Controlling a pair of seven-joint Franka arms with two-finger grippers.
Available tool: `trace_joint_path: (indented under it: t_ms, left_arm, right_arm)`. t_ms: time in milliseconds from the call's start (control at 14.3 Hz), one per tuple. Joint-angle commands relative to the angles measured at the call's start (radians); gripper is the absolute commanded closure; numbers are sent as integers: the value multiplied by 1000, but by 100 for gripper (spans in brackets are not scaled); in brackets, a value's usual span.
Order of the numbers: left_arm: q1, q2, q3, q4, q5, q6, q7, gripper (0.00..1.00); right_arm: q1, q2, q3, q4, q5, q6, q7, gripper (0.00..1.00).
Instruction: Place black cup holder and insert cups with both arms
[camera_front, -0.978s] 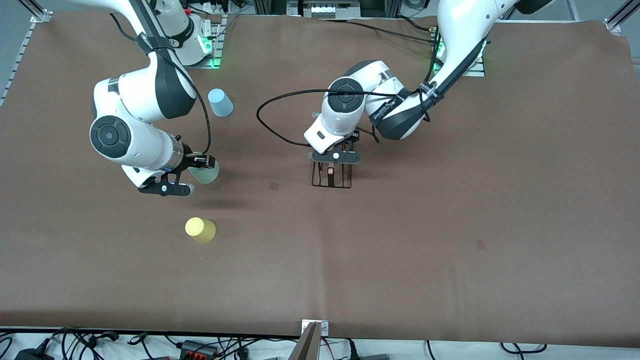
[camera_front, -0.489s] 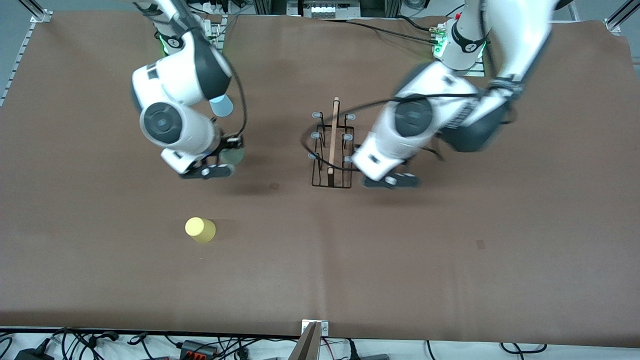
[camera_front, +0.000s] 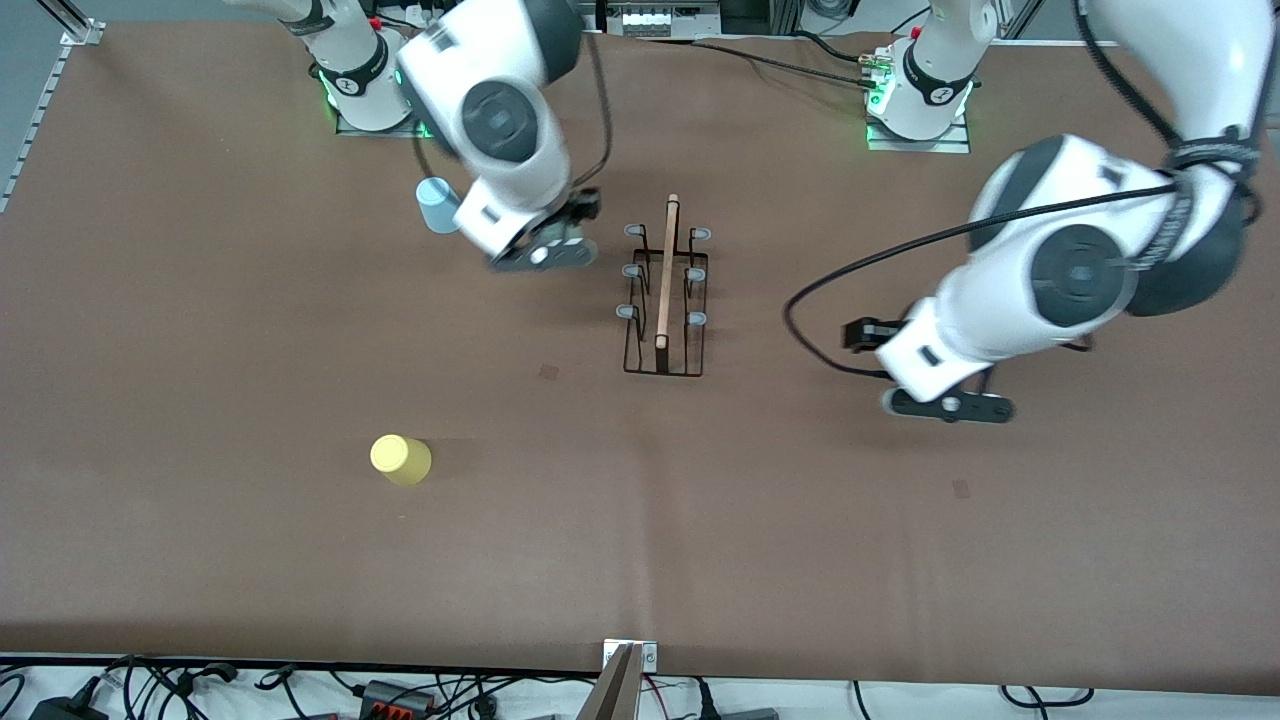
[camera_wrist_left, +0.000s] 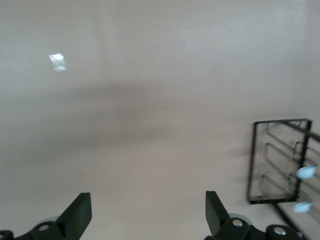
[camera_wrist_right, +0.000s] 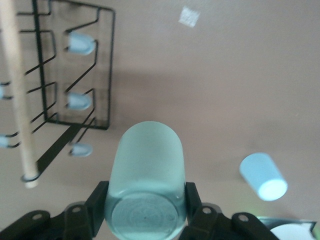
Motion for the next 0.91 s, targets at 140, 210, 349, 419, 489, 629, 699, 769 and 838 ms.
trace_joint_path:
  t_ms: [140, 210, 349, 419, 489, 629, 699, 769, 838]
  left_arm:
    - [-131, -219, 415, -103, -153, -39, 298, 0]
    - [-158, -245, 481, -111, -193, -39, 312, 0]
    - [-179, -281, 573, -117, -218, -36, 333, 0]
    - [-199, -291, 613, -110, -209, -33, 345, 0]
    - [-219, -299, 645, -105, -209, -35, 353, 0]
    - [-224, -328, 664, -116, -215, -38, 337, 0]
    - [-221, -339, 657, -125, -215, -33, 323, 0]
    - [-221, -359, 655, -151, -215, -16, 292, 0]
    - [-218, -386, 655, -207, -218, 13, 265, 0]
  right_arm:
    - [94, 70, -11, 29, 62, 80, 132, 62]
    - [94, 82, -11, 29, 71, 100, 134, 62]
    - [94, 93, -11, 29, 91, 118, 154, 62]
    - [96, 96, -11, 29, 93, 127, 154, 62]
    - [96, 100, -11, 29, 93, 131, 155, 62]
    - [101, 117, -11, 29, 99, 135, 155, 62]
    - [107, 120, -11, 29, 108, 153, 155, 62]
    - [107, 123, -11, 29, 119, 160, 154, 62]
    - [110, 134, -11, 29, 119, 160, 155, 62]
